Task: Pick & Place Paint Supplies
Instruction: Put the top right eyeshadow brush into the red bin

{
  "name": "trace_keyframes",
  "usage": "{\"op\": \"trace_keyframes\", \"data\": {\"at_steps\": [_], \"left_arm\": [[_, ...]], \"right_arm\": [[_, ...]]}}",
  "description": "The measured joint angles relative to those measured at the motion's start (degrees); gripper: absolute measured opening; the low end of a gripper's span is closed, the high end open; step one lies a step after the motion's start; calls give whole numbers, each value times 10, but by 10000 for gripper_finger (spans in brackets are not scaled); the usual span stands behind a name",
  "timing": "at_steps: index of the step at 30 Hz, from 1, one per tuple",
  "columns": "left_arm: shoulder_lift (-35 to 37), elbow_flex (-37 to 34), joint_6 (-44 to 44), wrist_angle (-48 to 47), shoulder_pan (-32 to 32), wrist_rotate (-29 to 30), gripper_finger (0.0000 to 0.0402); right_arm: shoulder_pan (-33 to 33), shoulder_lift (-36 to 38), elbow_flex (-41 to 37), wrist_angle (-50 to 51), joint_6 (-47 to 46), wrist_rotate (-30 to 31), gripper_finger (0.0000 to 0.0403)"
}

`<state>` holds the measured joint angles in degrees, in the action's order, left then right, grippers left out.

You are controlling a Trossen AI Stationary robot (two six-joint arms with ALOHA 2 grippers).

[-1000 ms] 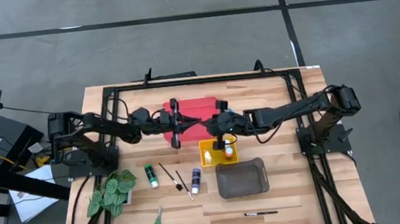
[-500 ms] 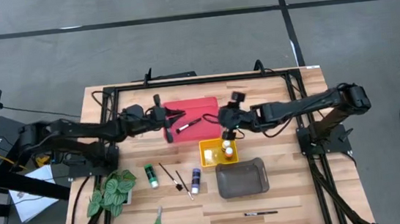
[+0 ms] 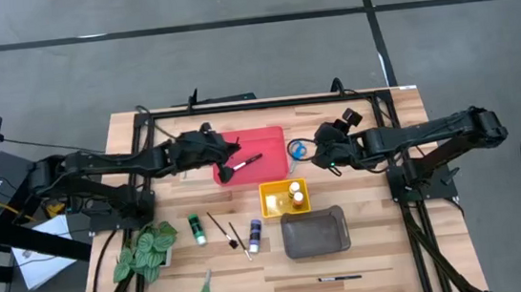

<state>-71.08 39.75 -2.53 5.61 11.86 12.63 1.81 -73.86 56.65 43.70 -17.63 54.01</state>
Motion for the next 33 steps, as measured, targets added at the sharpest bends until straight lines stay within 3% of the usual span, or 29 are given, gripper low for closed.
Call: {"op": "trace_keyframes", "data": {"at_steps": [5,13,21,33], "left_arm": [[-109,79,2,-38,1,12,9],[-235,220,15,-191,12,27,9],[-273,269,14,-326,14,29,9],[-288,269,-1,-344,19,-21,9]], "right_arm": [[2,17,-18,-9,-15,0,143],[28,23,-49,0,-53,-2,143],[49,24,-67,25,-93,-3,143],[49,24,-73,23,-96,-4,143]]}}
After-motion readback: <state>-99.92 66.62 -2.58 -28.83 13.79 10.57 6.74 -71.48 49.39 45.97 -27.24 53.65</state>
